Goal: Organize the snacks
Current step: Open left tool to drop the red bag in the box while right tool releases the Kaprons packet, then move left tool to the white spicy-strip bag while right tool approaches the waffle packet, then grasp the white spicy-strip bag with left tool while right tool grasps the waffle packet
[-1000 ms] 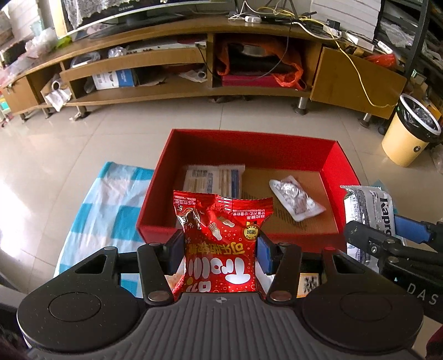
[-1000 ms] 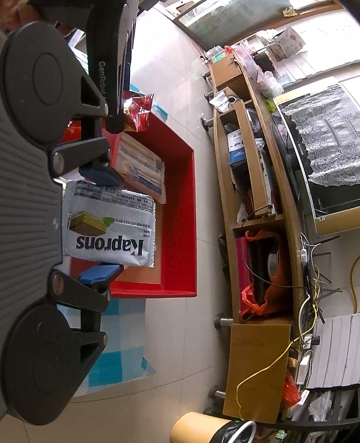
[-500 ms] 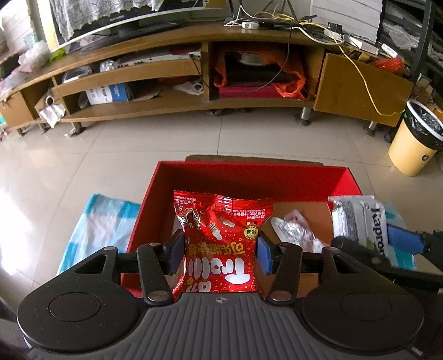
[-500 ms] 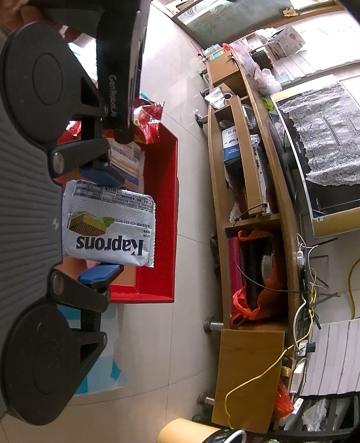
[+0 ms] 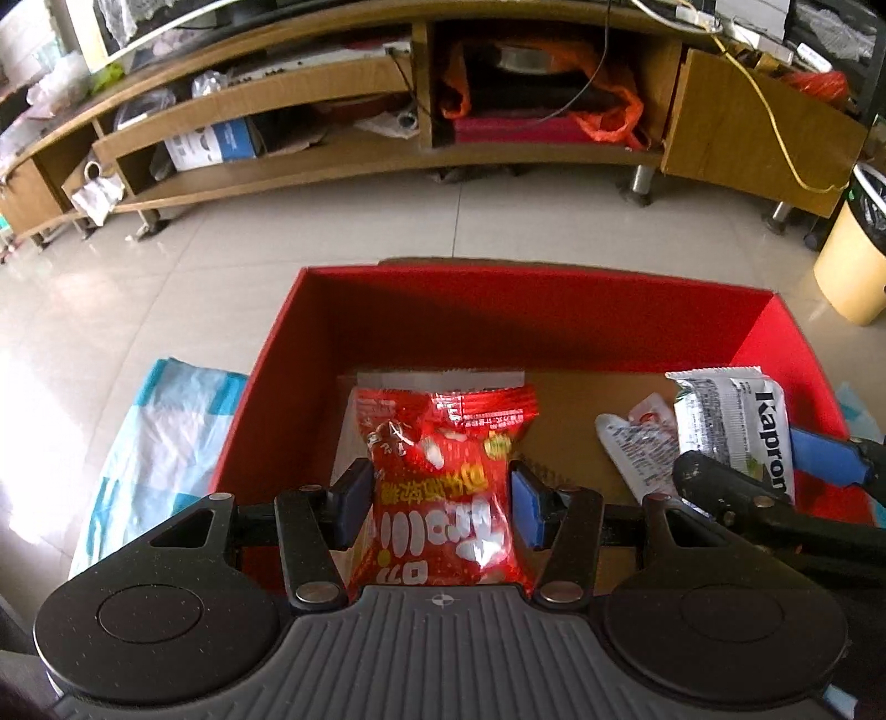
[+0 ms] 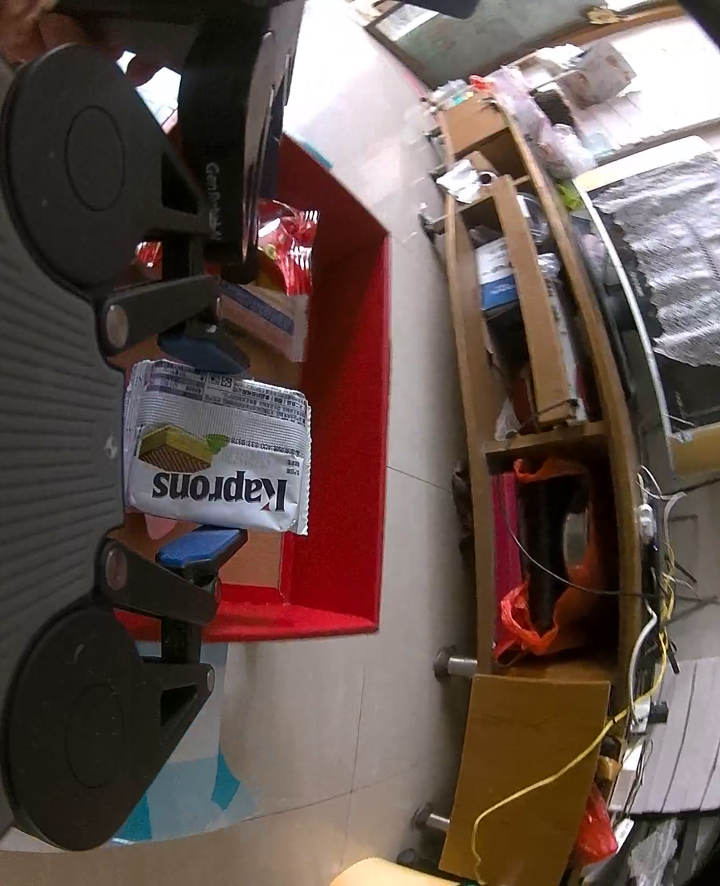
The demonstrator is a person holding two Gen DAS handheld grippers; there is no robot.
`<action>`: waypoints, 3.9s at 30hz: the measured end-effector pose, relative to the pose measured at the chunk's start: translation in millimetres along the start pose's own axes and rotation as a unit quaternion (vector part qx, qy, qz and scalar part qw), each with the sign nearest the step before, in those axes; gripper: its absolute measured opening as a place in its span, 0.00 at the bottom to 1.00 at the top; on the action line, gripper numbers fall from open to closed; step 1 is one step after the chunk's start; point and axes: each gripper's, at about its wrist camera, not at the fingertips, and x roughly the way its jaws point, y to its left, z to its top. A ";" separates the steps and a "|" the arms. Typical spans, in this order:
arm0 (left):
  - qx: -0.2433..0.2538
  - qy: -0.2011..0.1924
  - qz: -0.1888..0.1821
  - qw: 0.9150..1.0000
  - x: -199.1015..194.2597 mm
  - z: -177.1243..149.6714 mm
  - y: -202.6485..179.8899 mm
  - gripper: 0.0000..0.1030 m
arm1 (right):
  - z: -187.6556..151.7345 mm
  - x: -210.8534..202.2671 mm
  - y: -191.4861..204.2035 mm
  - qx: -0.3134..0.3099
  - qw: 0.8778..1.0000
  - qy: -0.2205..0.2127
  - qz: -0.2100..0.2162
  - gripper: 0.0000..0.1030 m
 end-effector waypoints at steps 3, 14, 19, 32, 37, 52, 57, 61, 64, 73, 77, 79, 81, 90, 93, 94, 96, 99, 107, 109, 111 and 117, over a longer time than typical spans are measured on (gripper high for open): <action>0.002 0.003 0.004 1.000 4.5 -2.4 -0.4 0.60 | -2.1 11.4 3.8 -0.013 1.000 0.009 -0.008 0.54; 0.000 -0.003 0.024 1.000 4.2 0.0 1.6 0.76 | 1.9 18.6 7.8 -0.036 0.999 0.014 -0.025 0.55; -0.008 -0.007 0.021 1.000 -7.3 1.0 6.9 0.79 | 6.6 7.4 12.0 -0.035 0.999 -0.002 -0.028 0.55; -0.019 -0.024 0.004 1.000 -76.1 -26.3 26.6 0.82 | -2.7 -68.1 35.2 -0.041 0.999 -0.027 -0.022 0.55; -0.019 -0.015 -0.004 1.000 -94.2 -52.7 33.2 0.83 | -29.4 -94.0 42.7 -0.041 0.999 -0.013 -0.012 0.55; 0.000 0.045 -0.019 0.999 -124.9 -159.0 55.2 0.83 | -110.5 -131.1 77.9 -0.054 0.997 0.044 0.016 0.55; 0.019 0.060 -0.030 0.998 -136.5 -191.9 50.3 0.83 | -137.2 -144.3 91.8 -0.059 0.996 0.062 0.028 0.55; 0.030 0.066 -0.033 0.997 -144.5 -209.4 48.0 0.84 | -152.1 -150.8 93.8 -0.046 0.995 0.078 0.039 0.55; 0.028 0.069 -0.038 0.996 -148.8 -217.5 49.7 0.84 | -160.9 -155.2 91.5 -0.036 0.995 0.085 0.034 0.55; 0.025 0.098 -0.029 0.994 -146.8 -245.2 54.8 0.84 | -179.8 -156.2 87.9 -0.021 0.994 0.105 0.021 0.55; 0.027 0.111 -0.028 0.993 -144.8 -256.1 56.3 0.86 | -184.2 -151.1 87.0 -0.028 0.994 0.110 0.006 0.55; 0.028 0.121 -0.025 0.992 -140.5 -260.8 57.4 0.87 | -184.9 -147.3 84.5 -0.026 0.993 0.115 0.005 0.58; 0.033 0.128 -0.019 0.991 -135.0 -263.4 57.6 0.87 | -184.9 -144.0 83.1 -0.026 0.993 0.117 0.001 0.61; 0.030 0.159 -0.044 0.986 -119.8 -274.3 56.0 0.85 | -176.6 -140.4 81.9 -0.029 0.993 0.114 0.006 0.63; 0.031 0.144 -0.052 0.988 -128.7 -271.9 53.8 0.61 | -170.0 -146.2 74.7 -0.017 0.995 0.103 0.003 0.63; 0.028 0.143 -0.053 0.988 -130.1 -270.8 54.1 0.58 | -168.1 -147.6 71.0 -0.009 0.995 0.101 0.003 0.63; 0.013 0.144 -0.058 0.988 -130.9 -267.1 55.9 0.55 | -166.9 -148.0 64.4 0.002 0.995 0.103 -0.001 0.63; -0.007 0.137 -0.070 0.988 -135.8 -264.8 63.7 0.50 | -168.1 -147.2 59.5 0.010 0.994 0.107 -0.007 0.63; -0.008 0.140 -0.074 0.987 -135.1 -260.7 61.2 0.49 | -181.4 -127.8 82.0 -0.024 0.990 0.137 -0.002 0.67; -0.006 0.143 -0.072 0.987 -132.9 -260.5 60.9 0.50 | -184.1 -122.7 88.1 -0.040 0.989 0.140 -0.005 0.77; -0.003 0.142 -0.071 0.987 -133.3 -259.6 60.2 0.50 | -185.6 -118.7 87.6 -0.040 0.989 0.145 0.000 0.81; -0.002 0.144 -0.070 0.987 -129.9 -256.7 58.4 0.54 | -191.2 -108.6 77.5 -0.026 0.987 0.156 0.007 0.90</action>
